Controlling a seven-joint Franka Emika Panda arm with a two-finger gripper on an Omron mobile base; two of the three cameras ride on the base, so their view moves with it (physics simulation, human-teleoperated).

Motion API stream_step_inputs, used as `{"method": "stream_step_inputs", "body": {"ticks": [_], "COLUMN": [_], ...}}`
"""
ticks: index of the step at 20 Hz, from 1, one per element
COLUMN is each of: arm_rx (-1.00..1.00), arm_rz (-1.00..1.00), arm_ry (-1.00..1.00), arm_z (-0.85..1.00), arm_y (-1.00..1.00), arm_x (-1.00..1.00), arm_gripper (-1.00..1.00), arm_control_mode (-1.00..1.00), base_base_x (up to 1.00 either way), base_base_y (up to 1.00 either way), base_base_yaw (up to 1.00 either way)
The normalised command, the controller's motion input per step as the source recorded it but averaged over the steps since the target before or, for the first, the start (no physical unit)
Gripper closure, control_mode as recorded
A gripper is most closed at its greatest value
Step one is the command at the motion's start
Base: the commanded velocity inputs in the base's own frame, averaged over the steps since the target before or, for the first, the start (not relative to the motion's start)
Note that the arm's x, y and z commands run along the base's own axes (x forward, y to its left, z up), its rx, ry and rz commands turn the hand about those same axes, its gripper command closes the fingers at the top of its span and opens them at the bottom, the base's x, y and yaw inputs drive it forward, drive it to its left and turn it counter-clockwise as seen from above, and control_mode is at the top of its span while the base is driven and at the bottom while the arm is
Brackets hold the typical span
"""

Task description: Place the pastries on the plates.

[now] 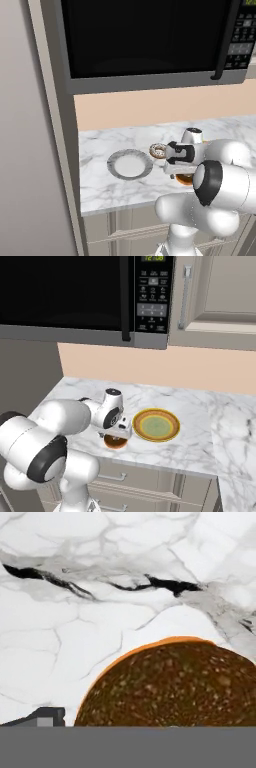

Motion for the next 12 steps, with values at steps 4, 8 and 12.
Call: {"method": "stream_step_inputs", "body": {"ticks": [4,8,12], "arm_rx": [0.0,0.0,0.0], "arm_rz": [0.0,0.0,0.0], "arm_ry": [0.0,-0.01,-0.11], "arm_z": [-0.83,-0.08,0.37], "arm_y": [0.04,0.0,0.0], "arm_x": [0.0,0.0,-0.25], "arm_gripper": [1.0,1.0,1.0], "arm_control_mode": [-1.0,-1.0,-1.0], "base_base_x": [0.0,0.0,0.0], "base_base_y": [0.0,0.0,0.0], "base_base_yaw": [0.0,0.0,0.0]}}
